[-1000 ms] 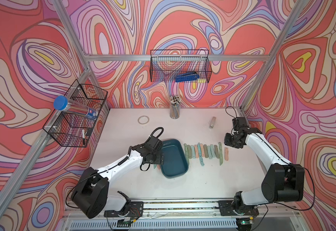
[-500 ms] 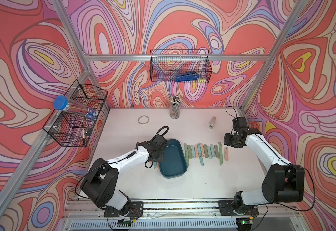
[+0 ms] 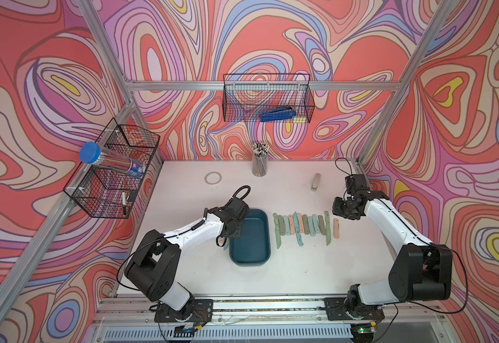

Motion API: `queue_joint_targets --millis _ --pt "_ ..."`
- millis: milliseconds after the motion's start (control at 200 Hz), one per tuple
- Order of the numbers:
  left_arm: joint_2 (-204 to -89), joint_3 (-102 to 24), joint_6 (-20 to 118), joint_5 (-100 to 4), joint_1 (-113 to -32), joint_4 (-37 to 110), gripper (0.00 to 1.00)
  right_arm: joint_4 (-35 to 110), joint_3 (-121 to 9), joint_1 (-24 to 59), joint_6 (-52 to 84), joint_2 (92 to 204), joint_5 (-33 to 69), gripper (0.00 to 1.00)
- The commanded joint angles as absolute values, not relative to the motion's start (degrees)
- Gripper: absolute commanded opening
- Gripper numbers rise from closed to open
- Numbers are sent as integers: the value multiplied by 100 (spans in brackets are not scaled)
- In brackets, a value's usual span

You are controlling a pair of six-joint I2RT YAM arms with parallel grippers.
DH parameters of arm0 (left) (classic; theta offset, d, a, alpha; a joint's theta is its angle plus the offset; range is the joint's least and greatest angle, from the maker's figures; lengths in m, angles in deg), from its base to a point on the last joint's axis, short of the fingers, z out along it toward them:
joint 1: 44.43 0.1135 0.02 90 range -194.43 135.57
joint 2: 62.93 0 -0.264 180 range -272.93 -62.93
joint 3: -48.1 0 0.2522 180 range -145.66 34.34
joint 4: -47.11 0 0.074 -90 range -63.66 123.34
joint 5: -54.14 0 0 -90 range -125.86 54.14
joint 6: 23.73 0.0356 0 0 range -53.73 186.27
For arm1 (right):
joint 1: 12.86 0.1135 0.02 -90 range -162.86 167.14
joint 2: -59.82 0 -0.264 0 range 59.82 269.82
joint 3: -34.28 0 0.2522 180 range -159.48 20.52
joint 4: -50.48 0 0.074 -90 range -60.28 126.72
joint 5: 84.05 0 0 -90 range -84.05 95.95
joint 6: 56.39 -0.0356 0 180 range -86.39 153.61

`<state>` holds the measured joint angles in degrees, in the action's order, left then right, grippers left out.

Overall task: Take the fruit knife out of the storage box
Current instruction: Adjust the storage box at the center of the board.

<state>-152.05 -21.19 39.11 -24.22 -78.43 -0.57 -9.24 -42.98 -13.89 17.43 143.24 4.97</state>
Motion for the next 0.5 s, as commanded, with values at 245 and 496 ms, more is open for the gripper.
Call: queue_joint_targets --millis 245,496 --pt "-15619 -2408 3932 -3092 -7938 73 33 -892 -4282 -1367 1709 14213 499 42" --pt "-15830 -2486 3789 -3256 -8037 246 31 -899 -4249 -1369 1713 14202 498 43"
